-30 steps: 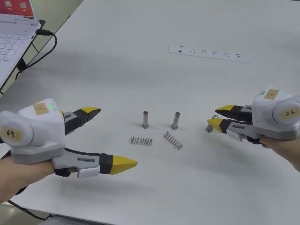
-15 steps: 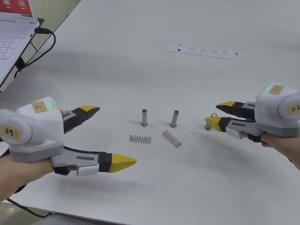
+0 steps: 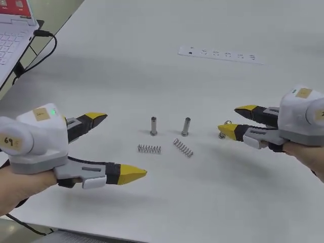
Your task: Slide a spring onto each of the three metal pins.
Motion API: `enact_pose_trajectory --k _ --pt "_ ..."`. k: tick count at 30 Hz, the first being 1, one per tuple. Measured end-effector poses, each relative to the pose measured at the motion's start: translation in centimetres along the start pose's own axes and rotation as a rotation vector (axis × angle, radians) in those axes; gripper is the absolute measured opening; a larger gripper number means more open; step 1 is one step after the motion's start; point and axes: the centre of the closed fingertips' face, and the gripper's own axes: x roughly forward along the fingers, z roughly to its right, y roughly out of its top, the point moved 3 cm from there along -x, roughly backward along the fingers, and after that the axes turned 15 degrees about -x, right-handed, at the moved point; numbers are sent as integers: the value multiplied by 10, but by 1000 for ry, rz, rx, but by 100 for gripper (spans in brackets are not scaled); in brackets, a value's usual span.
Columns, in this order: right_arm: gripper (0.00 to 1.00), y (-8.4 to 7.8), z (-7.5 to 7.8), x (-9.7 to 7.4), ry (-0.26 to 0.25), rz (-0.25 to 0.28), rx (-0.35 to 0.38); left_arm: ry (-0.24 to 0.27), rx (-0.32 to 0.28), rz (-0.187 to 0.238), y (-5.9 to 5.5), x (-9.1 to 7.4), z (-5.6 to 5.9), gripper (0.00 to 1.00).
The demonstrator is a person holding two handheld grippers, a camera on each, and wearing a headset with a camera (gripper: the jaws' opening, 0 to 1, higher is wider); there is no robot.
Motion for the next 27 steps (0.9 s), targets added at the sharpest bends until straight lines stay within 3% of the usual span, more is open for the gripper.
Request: enact_pose_trajectory --k 16,27 --pt "40 22 -1 -20 -50 88 37 -13 12 -3 4 2 4 99" --pt "34 40 -20 -24 -39 153 30 -23 25 -5 8 3 6 99"
